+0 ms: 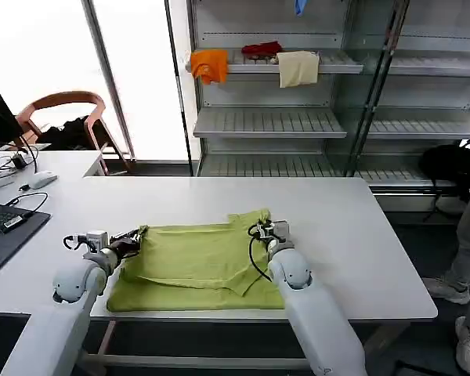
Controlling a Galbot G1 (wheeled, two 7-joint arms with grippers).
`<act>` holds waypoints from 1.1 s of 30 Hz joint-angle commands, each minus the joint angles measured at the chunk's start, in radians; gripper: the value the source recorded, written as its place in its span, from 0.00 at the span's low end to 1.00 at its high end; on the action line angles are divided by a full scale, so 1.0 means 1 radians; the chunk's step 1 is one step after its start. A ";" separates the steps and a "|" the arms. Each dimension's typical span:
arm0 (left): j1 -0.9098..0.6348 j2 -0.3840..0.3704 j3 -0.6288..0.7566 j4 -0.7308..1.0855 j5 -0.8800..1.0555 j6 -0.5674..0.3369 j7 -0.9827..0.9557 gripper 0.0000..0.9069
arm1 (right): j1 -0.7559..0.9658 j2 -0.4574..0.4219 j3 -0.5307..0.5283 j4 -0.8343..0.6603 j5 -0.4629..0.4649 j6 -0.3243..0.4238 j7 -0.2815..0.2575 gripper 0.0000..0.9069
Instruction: Fold and organize the clothes.
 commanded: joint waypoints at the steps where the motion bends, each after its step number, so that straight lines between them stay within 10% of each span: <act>1: 0.009 -0.002 -0.016 -0.038 -0.032 0.000 0.000 0.00 | -0.002 -0.007 -0.001 0.054 0.023 -0.002 0.008 0.00; 21: 0.225 0.051 -0.140 -0.324 -0.163 -0.001 0.019 0.00 | -0.223 -0.122 0.006 0.473 0.147 -0.006 0.078 0.00; 33: 0.365 0.072 -0.200 -0.385 -0.131 -0.003 0.067 0.00 | -0.487 -0.145 0.084 0.638 0.026 -0.001 0.005 0.00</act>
